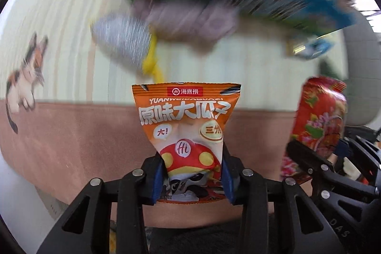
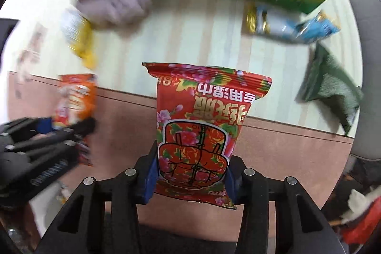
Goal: Organize soft objects
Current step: 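Lower both snack bags into the box and open both tools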
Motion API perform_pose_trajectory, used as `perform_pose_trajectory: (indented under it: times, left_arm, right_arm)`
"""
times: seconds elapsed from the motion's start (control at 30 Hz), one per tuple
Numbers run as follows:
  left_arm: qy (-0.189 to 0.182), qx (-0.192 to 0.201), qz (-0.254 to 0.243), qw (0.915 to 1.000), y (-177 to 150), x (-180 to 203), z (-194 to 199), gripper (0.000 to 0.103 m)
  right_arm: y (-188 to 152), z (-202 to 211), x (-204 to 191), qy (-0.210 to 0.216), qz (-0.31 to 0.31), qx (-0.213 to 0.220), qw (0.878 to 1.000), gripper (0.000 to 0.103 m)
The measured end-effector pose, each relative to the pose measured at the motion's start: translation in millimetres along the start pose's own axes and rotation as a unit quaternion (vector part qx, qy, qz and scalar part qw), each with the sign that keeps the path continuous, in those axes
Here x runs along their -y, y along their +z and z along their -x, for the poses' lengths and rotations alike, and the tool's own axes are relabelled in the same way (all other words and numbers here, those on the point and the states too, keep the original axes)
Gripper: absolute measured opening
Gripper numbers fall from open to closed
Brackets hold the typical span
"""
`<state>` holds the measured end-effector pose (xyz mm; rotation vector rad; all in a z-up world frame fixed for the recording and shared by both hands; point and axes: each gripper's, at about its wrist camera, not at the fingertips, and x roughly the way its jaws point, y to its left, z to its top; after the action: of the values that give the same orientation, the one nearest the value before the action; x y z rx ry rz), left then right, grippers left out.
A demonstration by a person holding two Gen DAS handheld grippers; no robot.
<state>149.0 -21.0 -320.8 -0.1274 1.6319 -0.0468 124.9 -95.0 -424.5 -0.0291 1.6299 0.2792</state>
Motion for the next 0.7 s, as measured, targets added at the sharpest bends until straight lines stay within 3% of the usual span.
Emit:
perform_pose_trajectory:
  times: [0.17,0.27,0.37,0.47,0.57,0.7]
  left_arm:
    - [-0.055,0.092,-0.017,0.9941,36,30,102,0.037]
    - [-0.084,0.115,-0.032,0.9893,68,41,146,0.037]
    - [-0.081,0.131,-0.041,0.9872,115,26,175,0.037]
    - [-0.062,0.141,-0.044,0.9871,156,24,175,0.037]
    - [-0.060,0.113,-0.026,0.9914,208,7,147,0.037]
    - [-0.042,0.078,-0.007,0.9961,247,-7,98,0.037]
  right_arm:
    - [15,102,22,0.045,-0.003,0.079,0.996,0.048]
    - [45,163,32,0.059,-0.008,0.119,0.991,0.048]
    - [89,199,44,0.057,-0.013,0.144,0.988,0.048]
    - [130,210,51,0.040,-0.017,0.158,0.986,0.048]
    - [165,205,59,0.034,-0.019,0.147,0.988,0.048]
    - [200,161,64,0.021,-0.021,0.107,0.994,0.048]
